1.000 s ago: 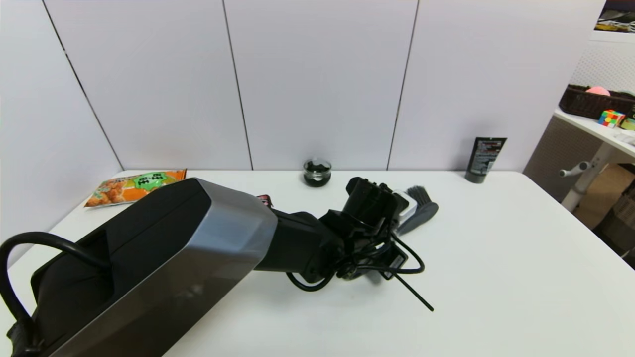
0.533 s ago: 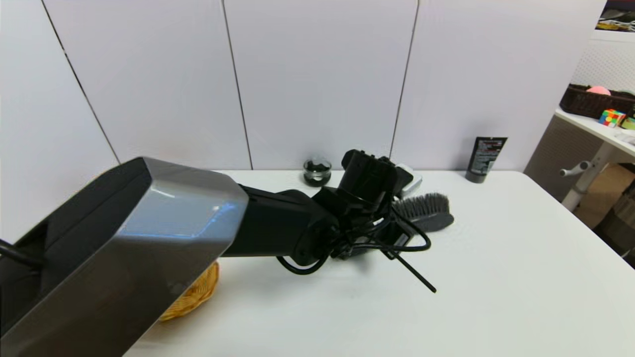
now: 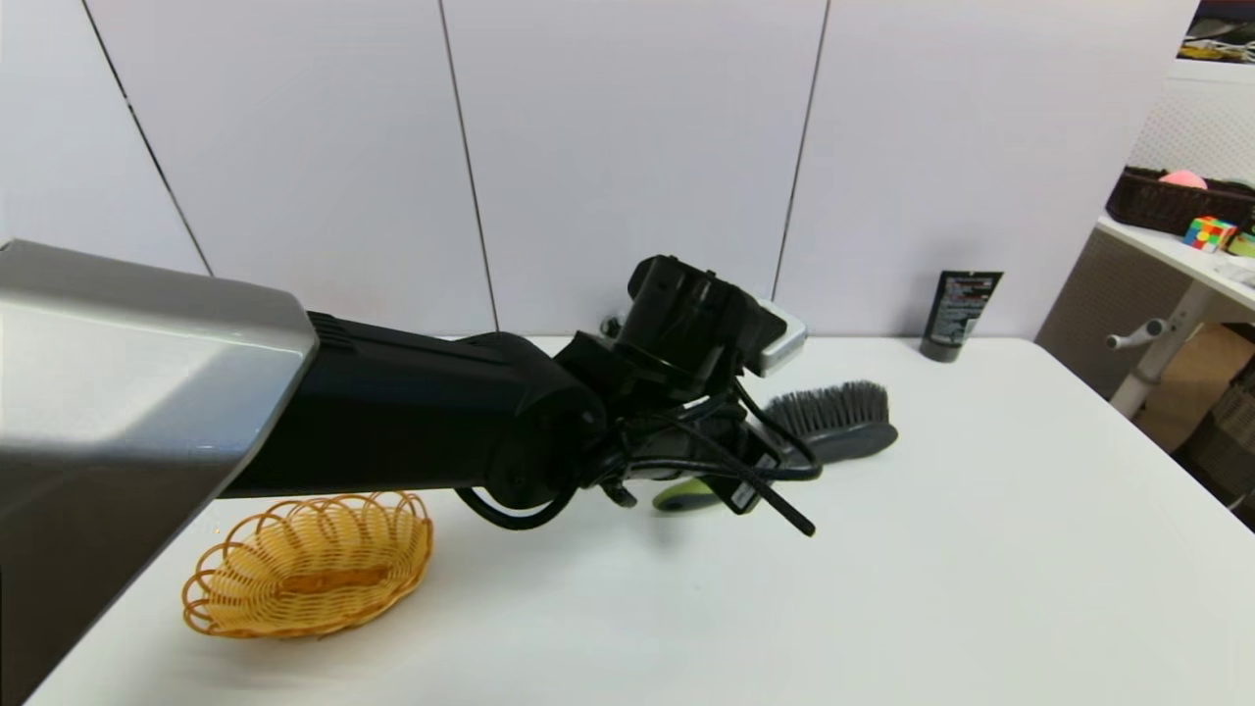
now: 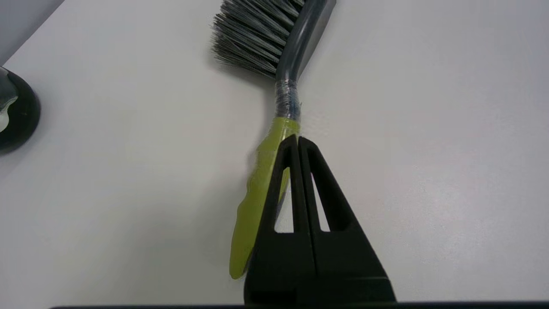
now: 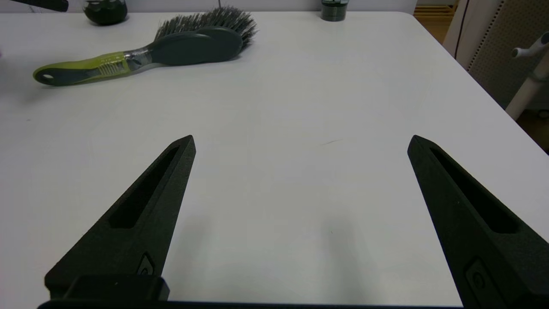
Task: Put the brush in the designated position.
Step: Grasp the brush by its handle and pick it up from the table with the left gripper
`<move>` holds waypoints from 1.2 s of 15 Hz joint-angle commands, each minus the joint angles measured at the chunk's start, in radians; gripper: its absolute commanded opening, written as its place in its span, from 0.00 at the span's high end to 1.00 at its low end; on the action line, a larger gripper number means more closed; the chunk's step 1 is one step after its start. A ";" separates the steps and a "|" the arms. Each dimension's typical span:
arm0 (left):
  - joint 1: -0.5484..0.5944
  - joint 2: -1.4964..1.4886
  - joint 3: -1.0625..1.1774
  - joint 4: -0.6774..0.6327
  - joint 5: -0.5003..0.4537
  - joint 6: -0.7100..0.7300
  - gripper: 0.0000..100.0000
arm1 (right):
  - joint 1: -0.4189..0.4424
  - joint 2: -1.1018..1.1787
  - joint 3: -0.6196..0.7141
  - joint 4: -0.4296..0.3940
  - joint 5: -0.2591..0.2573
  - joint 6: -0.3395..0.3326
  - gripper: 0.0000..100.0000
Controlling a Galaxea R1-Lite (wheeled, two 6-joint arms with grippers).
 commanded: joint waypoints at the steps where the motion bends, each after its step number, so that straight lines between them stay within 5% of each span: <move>1: -0.001 -0.009 0.002 -0.005 -0.007 -0.015 0.00 | 0.000 0.001 0.002 0.000 0.000 -0.001 0.00; 18: 0.000 0.324 -0.211 -0.129 -0.007 0.000 0.00 | 0.000 0.001 0.002 0.000 0.000 -0.001 0.00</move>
